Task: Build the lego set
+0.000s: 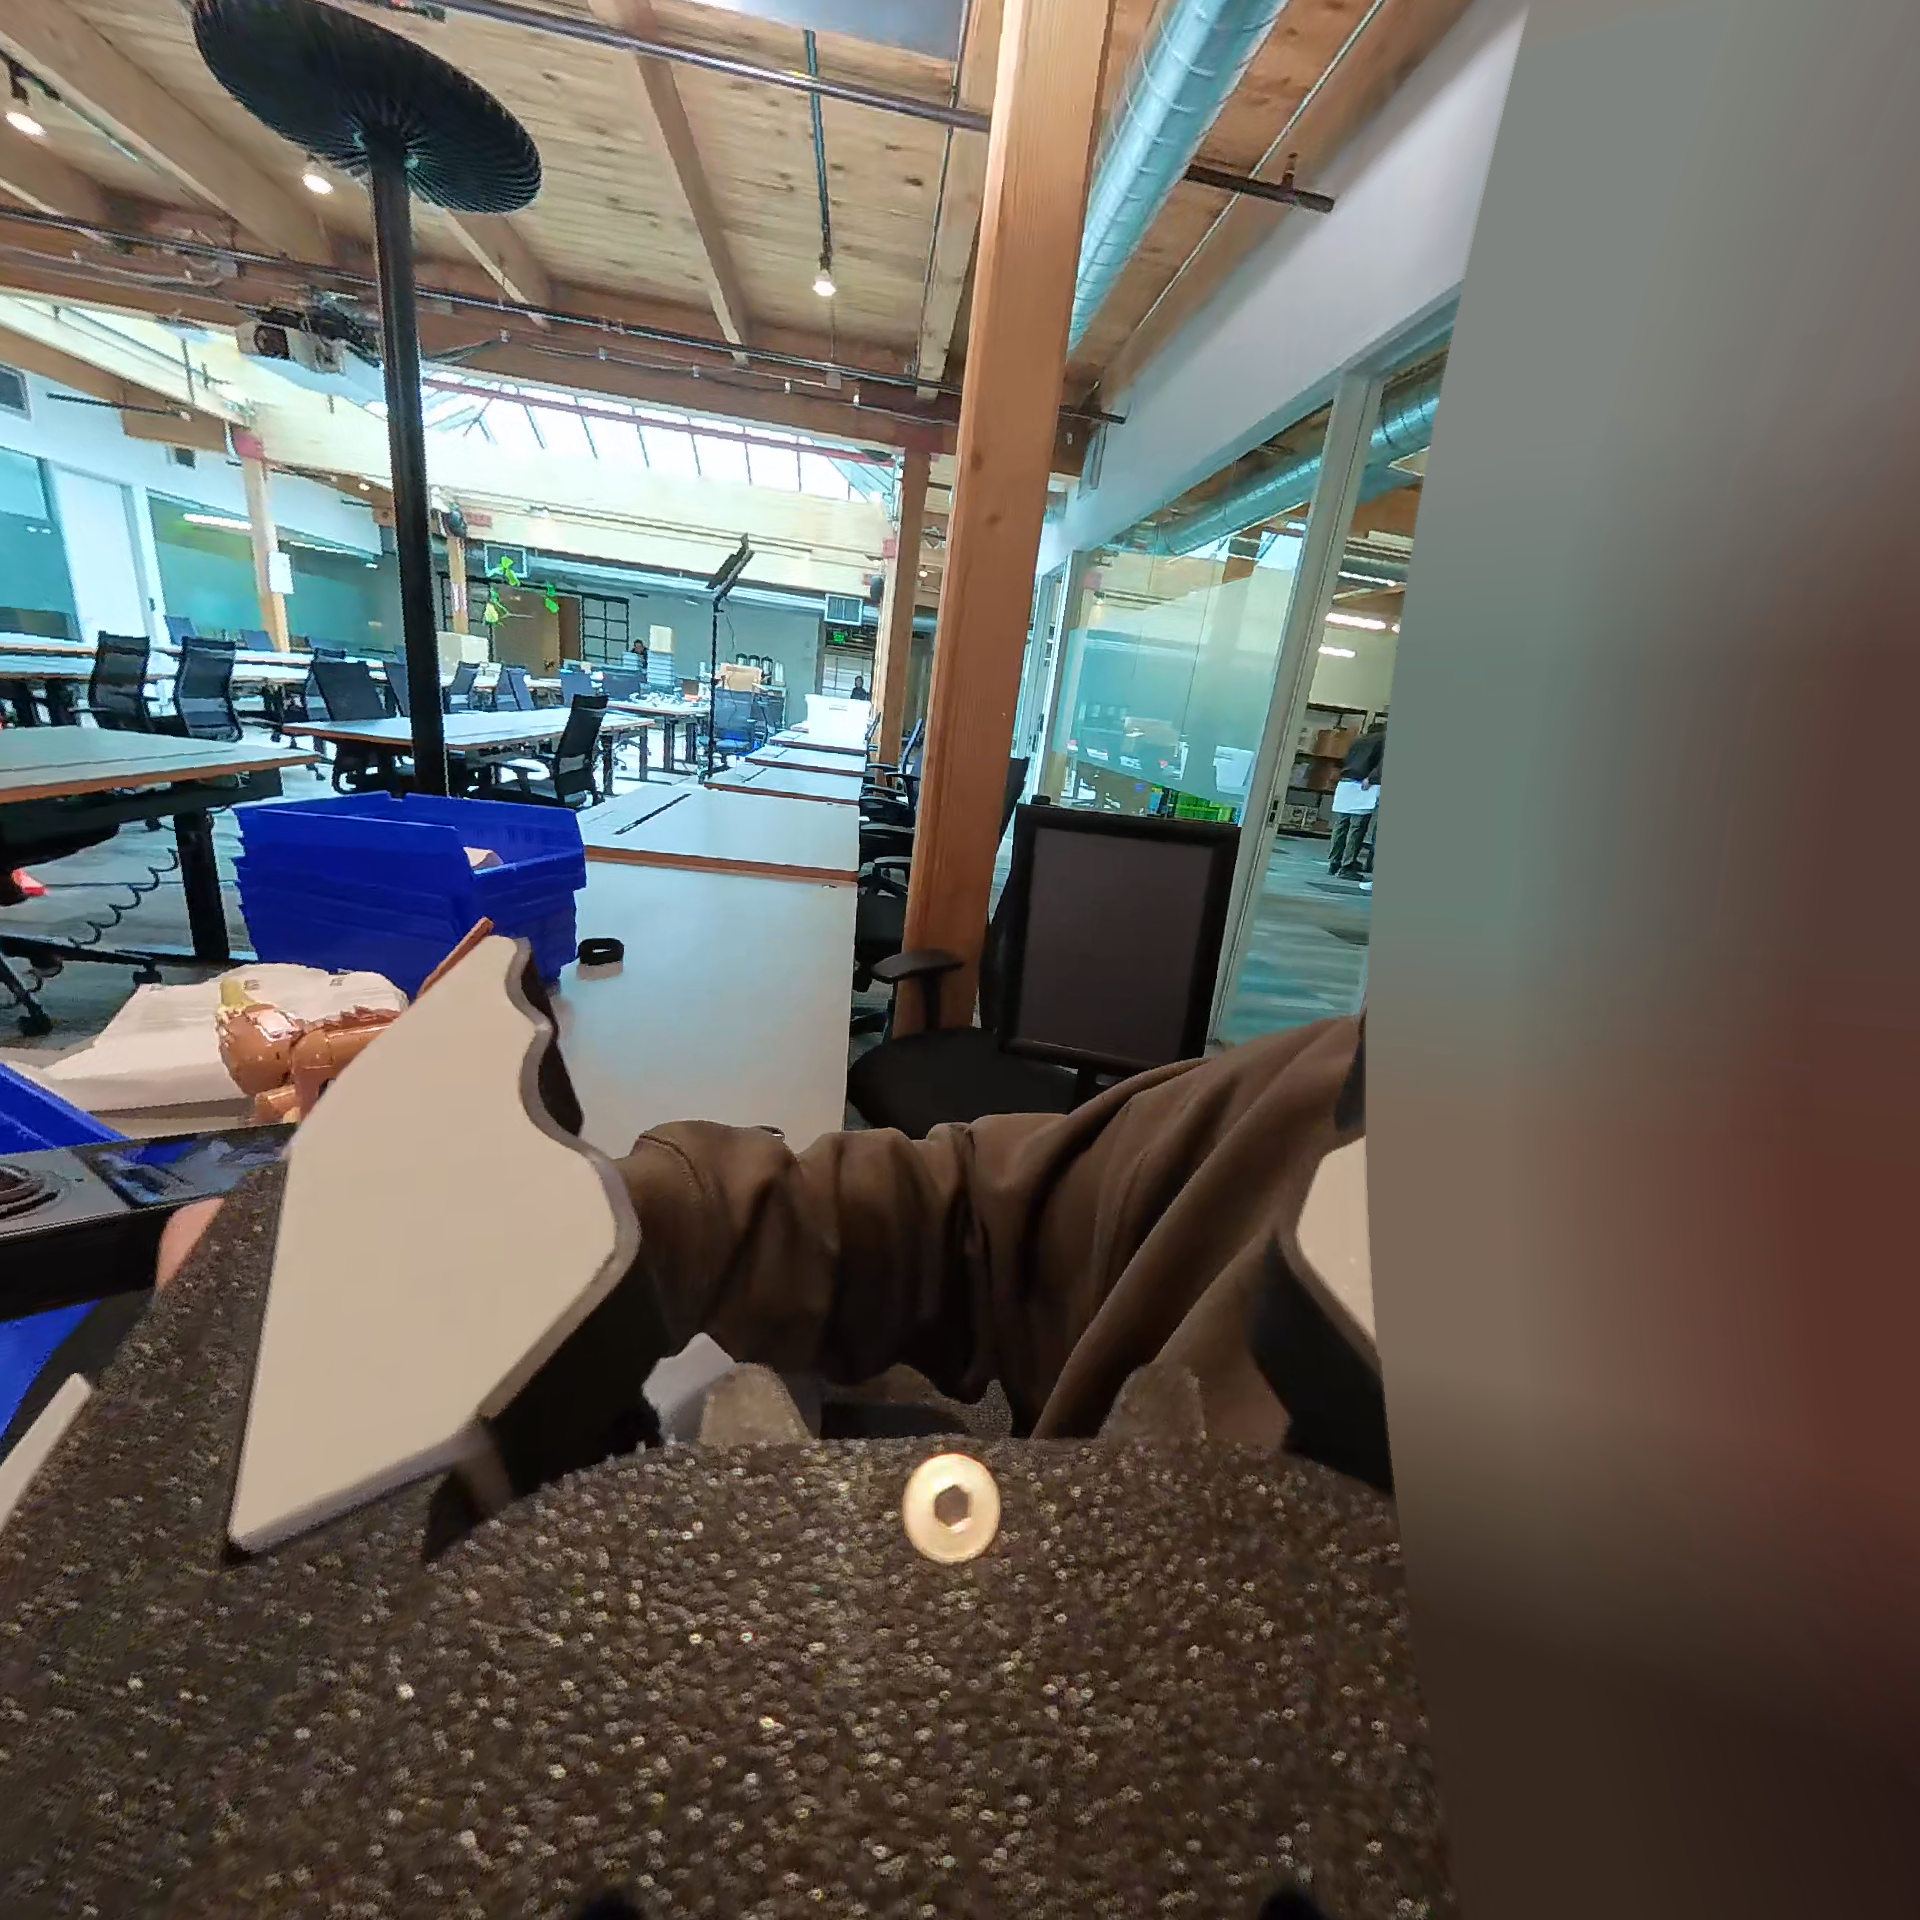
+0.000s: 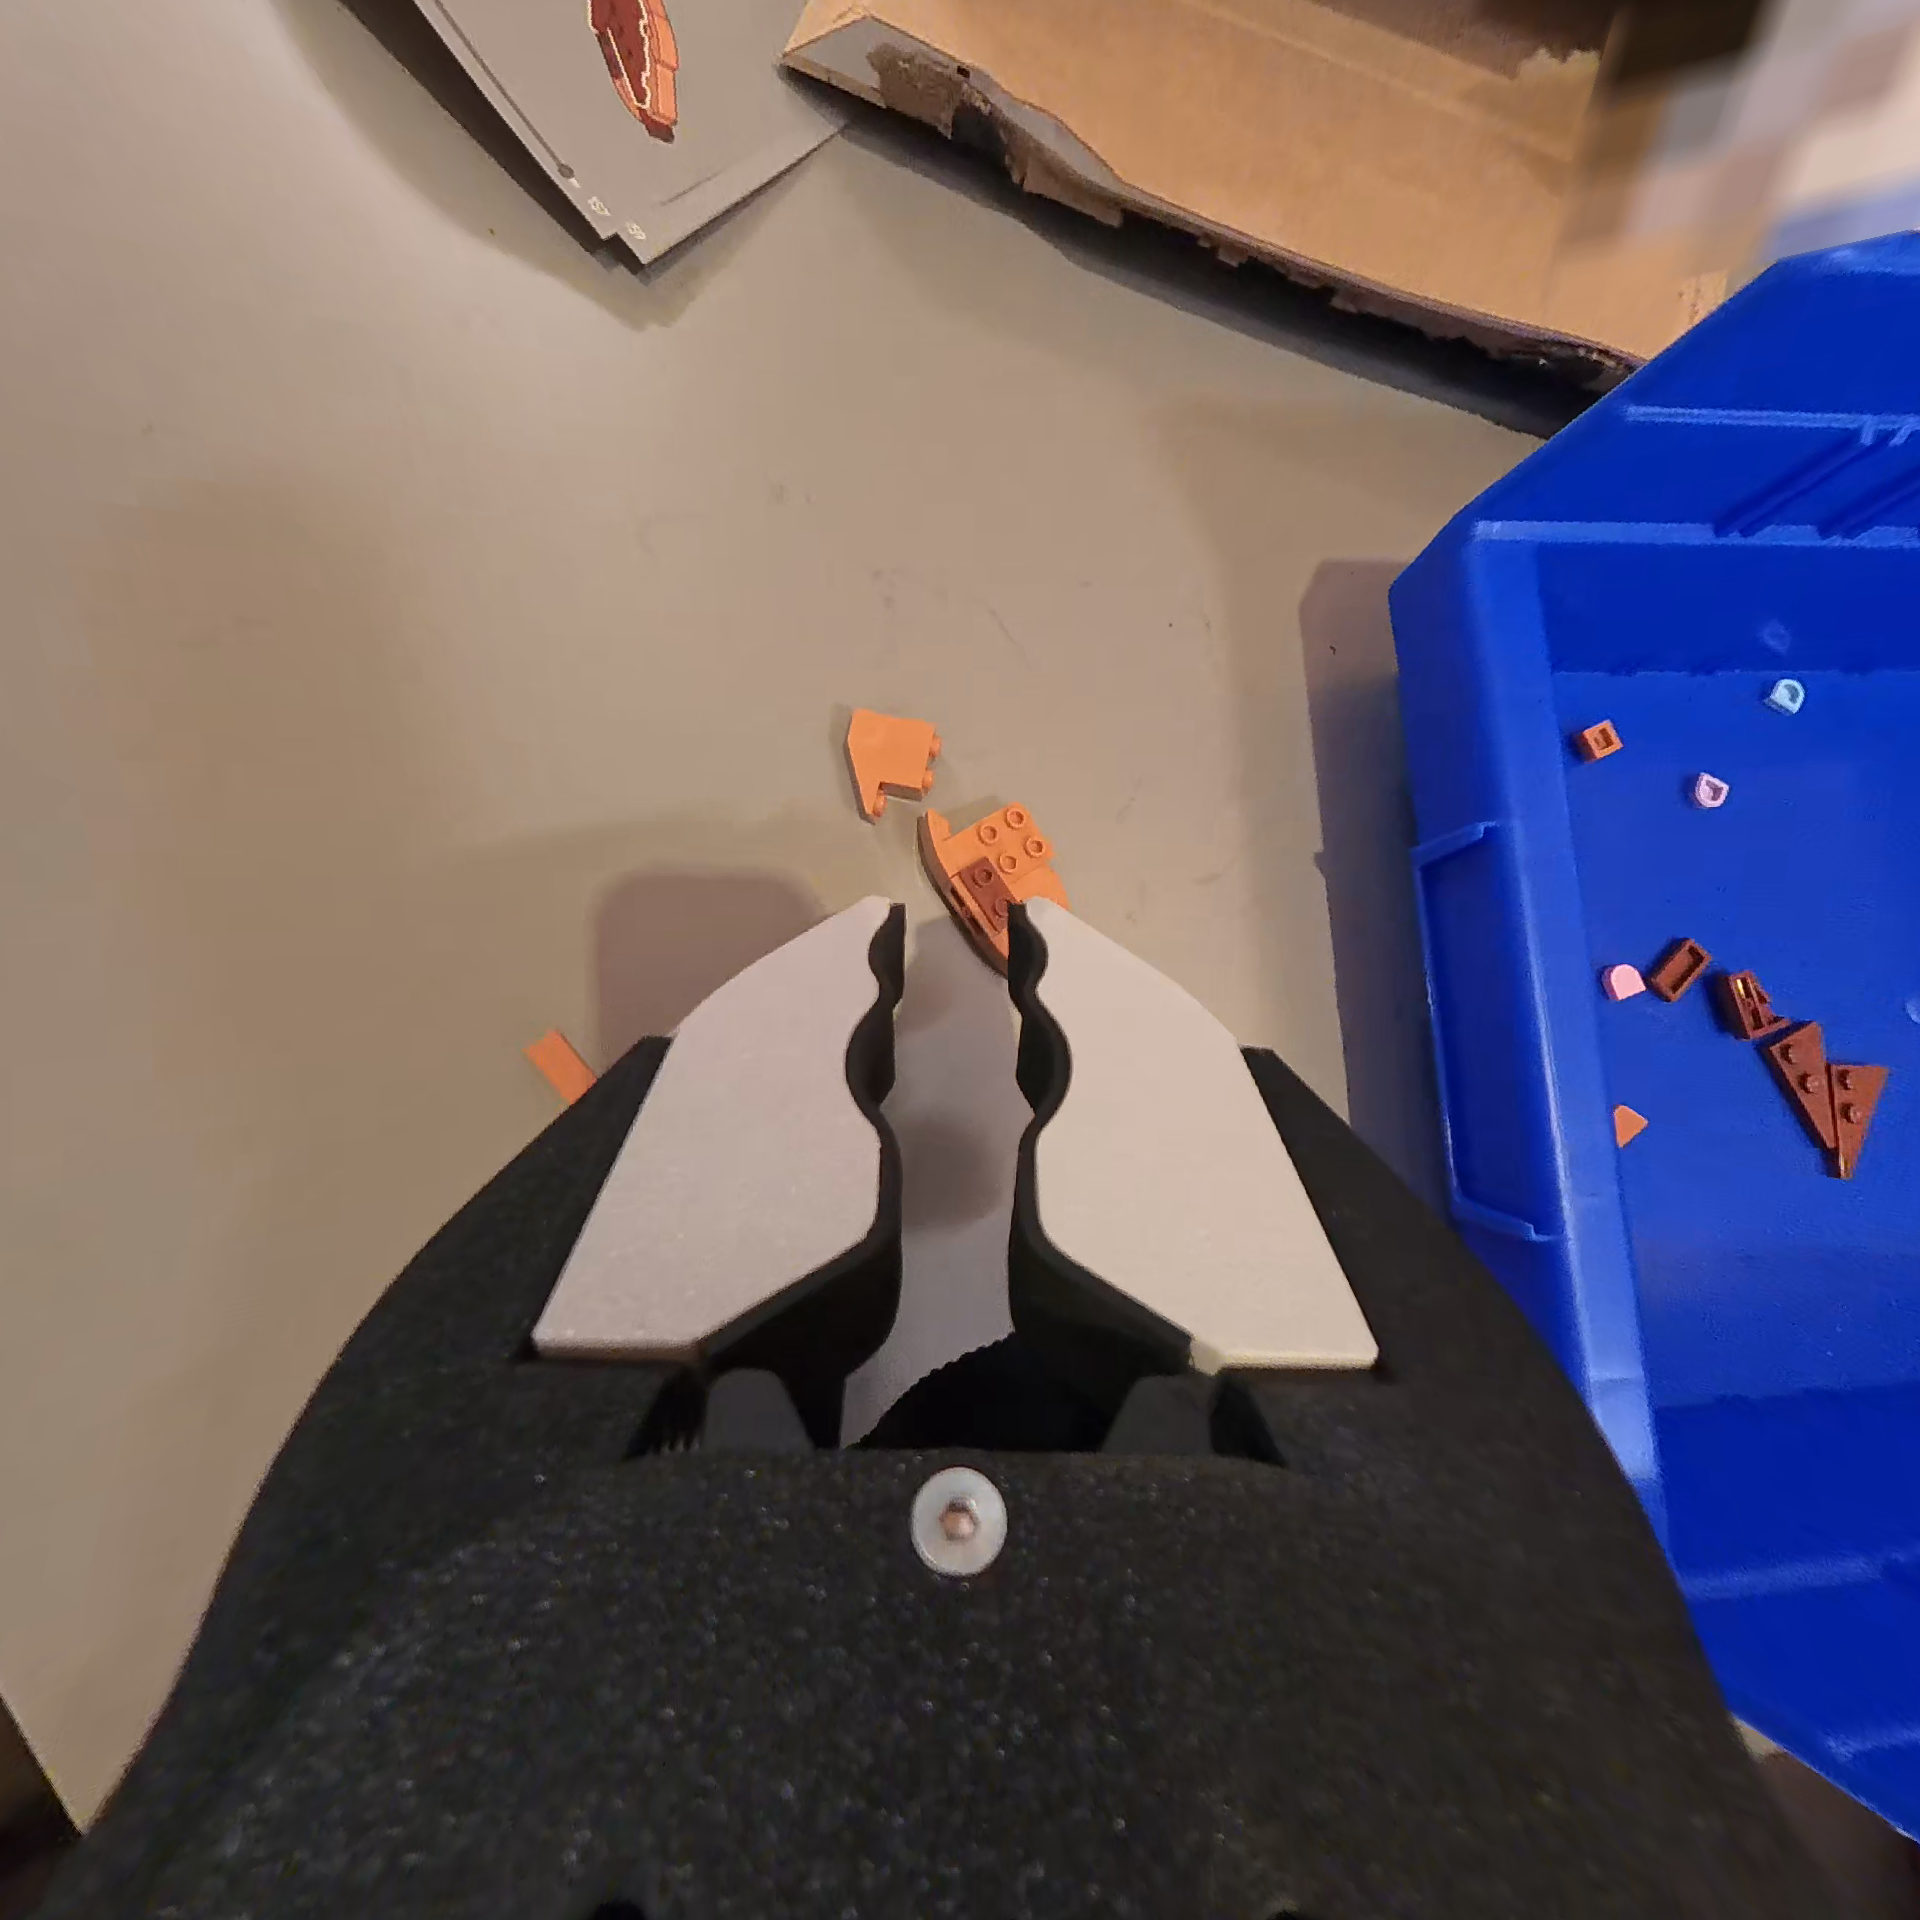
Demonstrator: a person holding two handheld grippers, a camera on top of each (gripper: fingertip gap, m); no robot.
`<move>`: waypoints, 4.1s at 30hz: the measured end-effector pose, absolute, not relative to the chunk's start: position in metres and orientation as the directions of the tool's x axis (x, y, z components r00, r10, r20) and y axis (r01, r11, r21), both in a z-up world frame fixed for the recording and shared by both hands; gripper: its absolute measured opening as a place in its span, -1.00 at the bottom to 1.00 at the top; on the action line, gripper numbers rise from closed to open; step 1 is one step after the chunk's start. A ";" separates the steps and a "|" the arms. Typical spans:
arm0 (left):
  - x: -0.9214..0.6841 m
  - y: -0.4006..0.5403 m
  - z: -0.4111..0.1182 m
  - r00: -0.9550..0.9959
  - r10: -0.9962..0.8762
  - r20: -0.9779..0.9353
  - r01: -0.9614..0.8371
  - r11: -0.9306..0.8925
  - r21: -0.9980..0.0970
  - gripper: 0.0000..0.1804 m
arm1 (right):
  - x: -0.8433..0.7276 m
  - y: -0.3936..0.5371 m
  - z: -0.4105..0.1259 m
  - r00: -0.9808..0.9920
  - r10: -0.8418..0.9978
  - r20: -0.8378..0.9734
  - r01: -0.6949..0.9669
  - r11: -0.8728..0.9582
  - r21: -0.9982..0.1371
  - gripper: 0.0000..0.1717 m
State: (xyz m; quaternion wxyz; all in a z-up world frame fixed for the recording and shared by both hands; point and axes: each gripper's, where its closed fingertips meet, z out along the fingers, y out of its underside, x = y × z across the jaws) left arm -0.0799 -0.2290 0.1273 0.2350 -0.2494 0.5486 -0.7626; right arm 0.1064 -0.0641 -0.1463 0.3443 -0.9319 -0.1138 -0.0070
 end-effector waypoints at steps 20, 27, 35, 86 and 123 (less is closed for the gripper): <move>0.092 0.040 -0.113 0.100 -0.993 0.063 -0.314 -0.092 -0.945 0.25 | 0.120 -0.048 -0.161 0.979 0.203 -0.006 0.133 -0.661 -0.738 -0.73; 0.096 0.018 -0.134 0.043 -0.994 -0.102 -0.382 0.078 -0.921 0.22 | 0.119 -0.062 -0.157 0.960 0.272 0.062 0.224 -0.621 -0.751 -0.68; 0.094 0.014 -0.145 0.009 -0.997 -0.078 -0.435 0.067 -0.898 0.15 | 0.109 -0.116 -0.154 0.906 0.422 0.027 0.265 -0.517 -0.814 -0.69; 0.071 -0.013 -0.185 -0.222 -0.971 -0.087 -0.660 0.215 -0.720 -0.20 | 0.090 -0.115 -0.168 0.780 0.541 0.315 0.548 -0.344 -0.763 -0.90; 0.082 -0.006 -0.175 -0.271 -0.921 -0.280 -0.548 0.386 -0.742 -0.37 | 0.091 -0.109 -0.175 0.769 0.533 0.352 0.584 -0.363 -0.726 -0.89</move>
